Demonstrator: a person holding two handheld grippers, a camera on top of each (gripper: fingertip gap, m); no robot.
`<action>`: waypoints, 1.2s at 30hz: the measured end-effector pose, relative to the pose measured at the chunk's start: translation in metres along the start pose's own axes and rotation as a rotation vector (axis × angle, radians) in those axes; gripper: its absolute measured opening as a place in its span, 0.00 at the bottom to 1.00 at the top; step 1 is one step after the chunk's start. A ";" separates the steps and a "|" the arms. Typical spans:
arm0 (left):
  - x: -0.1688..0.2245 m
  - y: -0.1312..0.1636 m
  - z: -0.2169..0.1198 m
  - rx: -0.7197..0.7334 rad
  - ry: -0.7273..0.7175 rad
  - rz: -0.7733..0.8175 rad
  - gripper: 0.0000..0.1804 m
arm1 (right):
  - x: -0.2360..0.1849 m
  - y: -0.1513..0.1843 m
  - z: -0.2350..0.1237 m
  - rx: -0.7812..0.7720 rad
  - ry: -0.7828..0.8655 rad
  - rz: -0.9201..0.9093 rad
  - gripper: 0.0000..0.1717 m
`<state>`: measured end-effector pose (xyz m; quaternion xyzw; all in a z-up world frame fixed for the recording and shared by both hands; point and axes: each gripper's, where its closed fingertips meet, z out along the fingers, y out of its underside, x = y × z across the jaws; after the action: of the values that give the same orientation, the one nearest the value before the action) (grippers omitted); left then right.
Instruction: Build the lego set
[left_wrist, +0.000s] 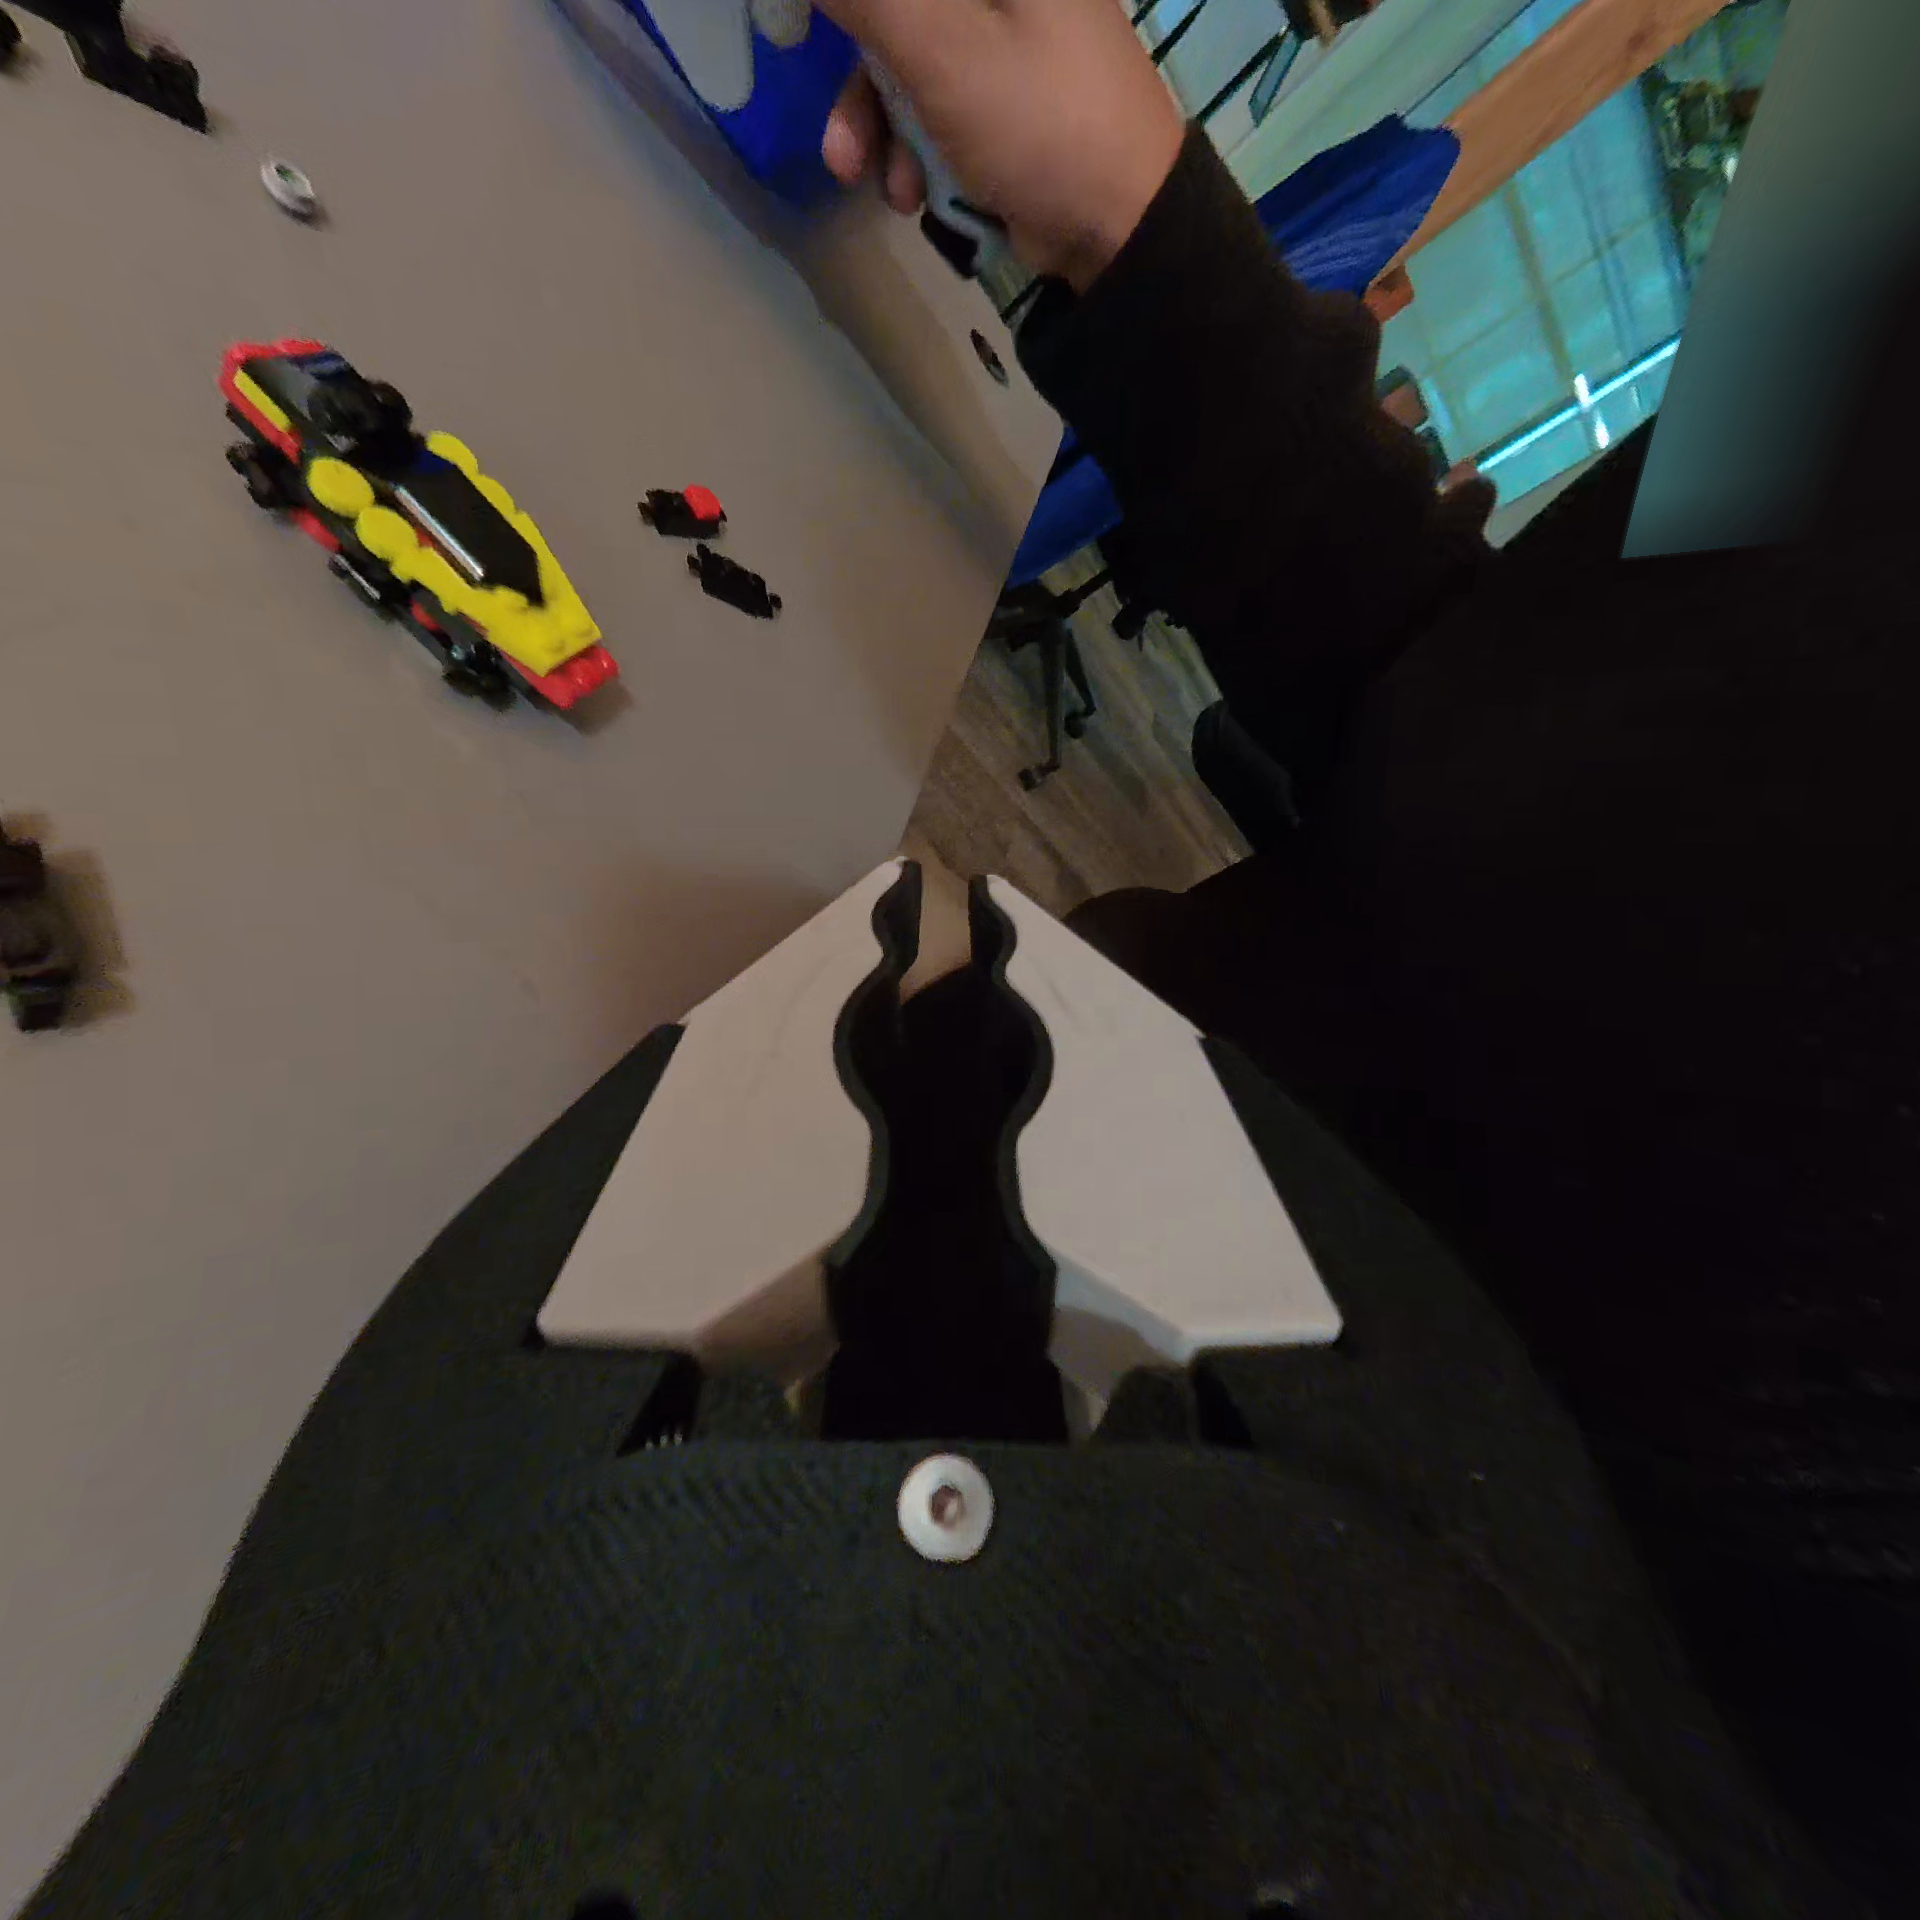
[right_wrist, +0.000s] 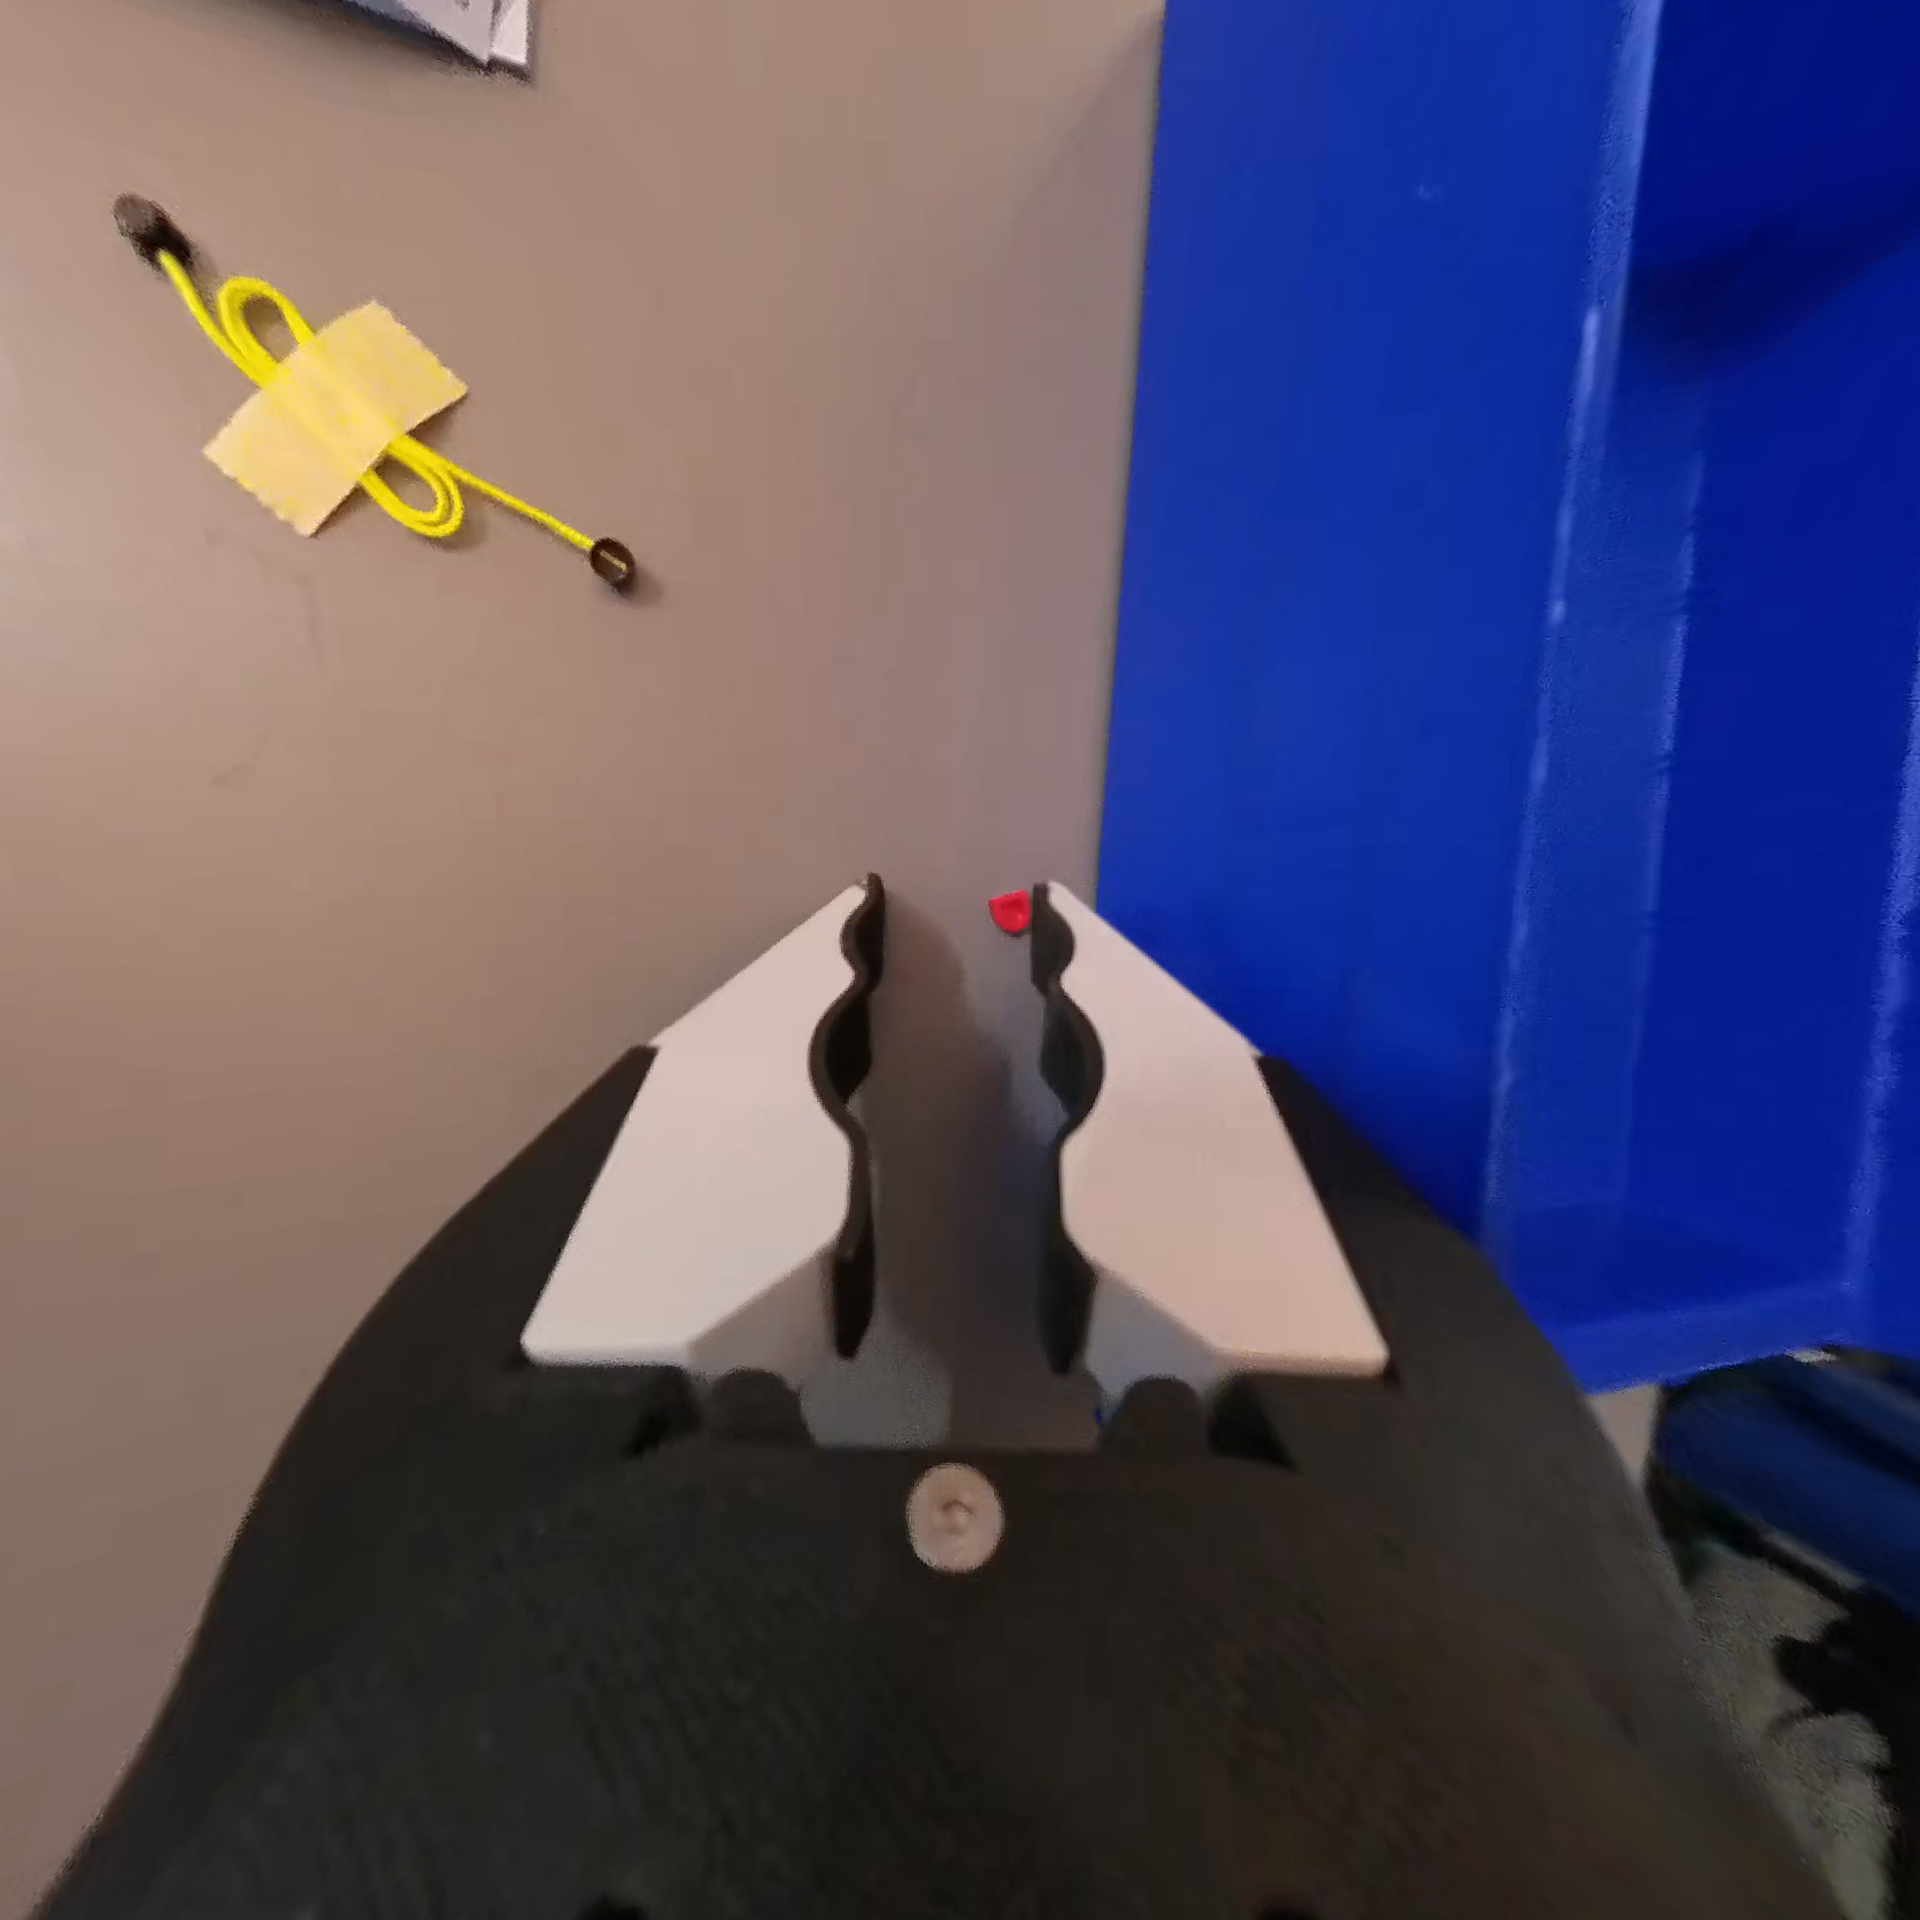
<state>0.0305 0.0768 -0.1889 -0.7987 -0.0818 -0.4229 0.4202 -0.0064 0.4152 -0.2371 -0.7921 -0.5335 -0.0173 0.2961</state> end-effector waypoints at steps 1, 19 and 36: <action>0.000 -0.004 -0.001 0.014 0.012 -0.008 0.04 | -0.001 0.000 0.000 0.002 -0.015 0.029 0.14; -0.009 -0.034 -0.012 0.020 -0.023 0.126 0.04 | 0.025 -0.001 -0.011 0.091 0.293 -0.109 0.00; -0.001 -0.029 -0.013 0.010 0.002 0.125 0.04 | -0.042 0.001 -0.039 0.264 -0.233 0.064 0.00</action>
<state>0.0081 0.0860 -0.1687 -0.7998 -0.0333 -0.3961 0.4499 -0.0123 0.3605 -0.2200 -0.7594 -0.5364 0.1542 0.3343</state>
